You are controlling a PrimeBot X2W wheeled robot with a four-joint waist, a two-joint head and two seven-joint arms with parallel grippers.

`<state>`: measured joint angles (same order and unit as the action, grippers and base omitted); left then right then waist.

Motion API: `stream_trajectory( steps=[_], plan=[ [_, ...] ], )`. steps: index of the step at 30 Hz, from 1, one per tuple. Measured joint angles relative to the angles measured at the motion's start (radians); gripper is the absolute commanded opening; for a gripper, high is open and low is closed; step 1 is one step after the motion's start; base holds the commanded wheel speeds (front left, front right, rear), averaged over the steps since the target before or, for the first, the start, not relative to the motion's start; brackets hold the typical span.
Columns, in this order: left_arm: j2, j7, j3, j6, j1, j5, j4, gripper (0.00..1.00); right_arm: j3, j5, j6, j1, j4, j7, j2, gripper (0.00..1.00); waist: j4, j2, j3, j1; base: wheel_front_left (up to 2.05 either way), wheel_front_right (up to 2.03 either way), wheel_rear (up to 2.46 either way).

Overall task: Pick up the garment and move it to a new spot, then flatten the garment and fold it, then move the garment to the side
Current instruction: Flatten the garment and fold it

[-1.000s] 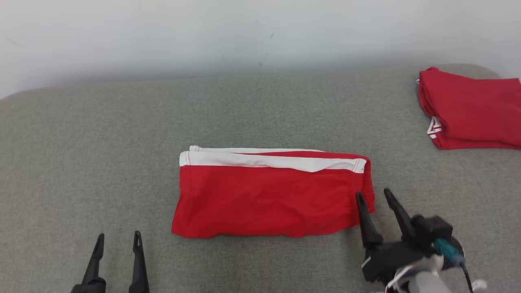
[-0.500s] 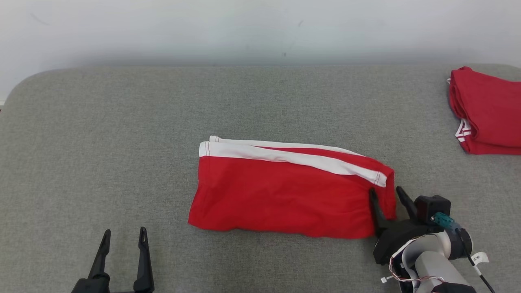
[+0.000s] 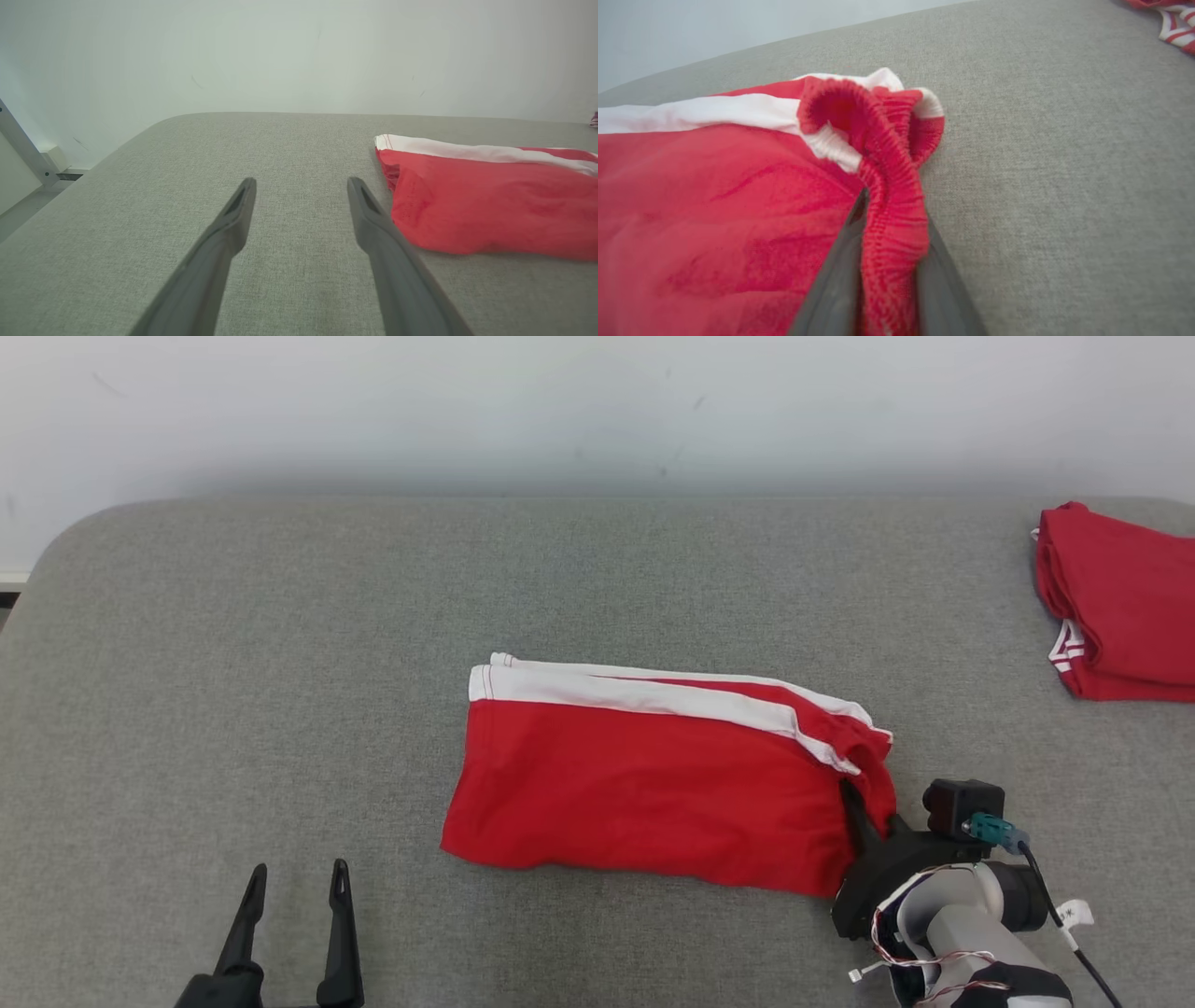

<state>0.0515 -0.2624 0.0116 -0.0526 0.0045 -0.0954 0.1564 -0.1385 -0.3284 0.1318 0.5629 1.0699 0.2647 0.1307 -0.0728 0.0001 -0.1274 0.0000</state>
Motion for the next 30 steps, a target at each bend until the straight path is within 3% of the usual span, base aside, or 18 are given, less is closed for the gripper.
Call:
stream_trajectory(
  steps=[3,9,14,22,30],
  plan=[
    [0.000,0.000,-0.002,0.000,0.012,0.000,0.002,1.00,-0.029,-0.027,0.000,0.010,0.004,-0.001,0.036,0.00,0.007,0.0000,0.010,0.0000,0.00,0.00,0.00],
    [0.000,0.000,-0.006,0.001,0.016,-0.005,0.001,1.00,-0.046,-0.085,0.000,0.005,0.000,-0.001,0.180,0.00,0.027,0.0000,0.026,0.0000,0.00,0.00,0.00],
    [0.000,0.000,-0.012,0.009,0.020,-0.014,-0.003,1.00,-0.068,-0.134,0.000,-0.012,-0.018,-0.001,0.264,0.00,0.048,0.0000,0.028,0.0000,0.00,0.00,0.00],
    [0.000,0.000,-0.012,0.008,0.030,-0.019,0.002,1.00,-0.149,-0.235,0.000,-0.011,-0.098,-0.075,0.293,0.00,0.078,0.0000,0.025,0.0000,0.00,0.00,0.00],
    [0.000,0.000,-0.003,0.001,0.032,-0.015,0.007,1.00,-0.206,-0.505,0.000,-0.015,-0.343,-0.258,0.321,0.00,0.097,0.0000,0.044,0.0000,0.00,0.00,0.00]
  ],
)
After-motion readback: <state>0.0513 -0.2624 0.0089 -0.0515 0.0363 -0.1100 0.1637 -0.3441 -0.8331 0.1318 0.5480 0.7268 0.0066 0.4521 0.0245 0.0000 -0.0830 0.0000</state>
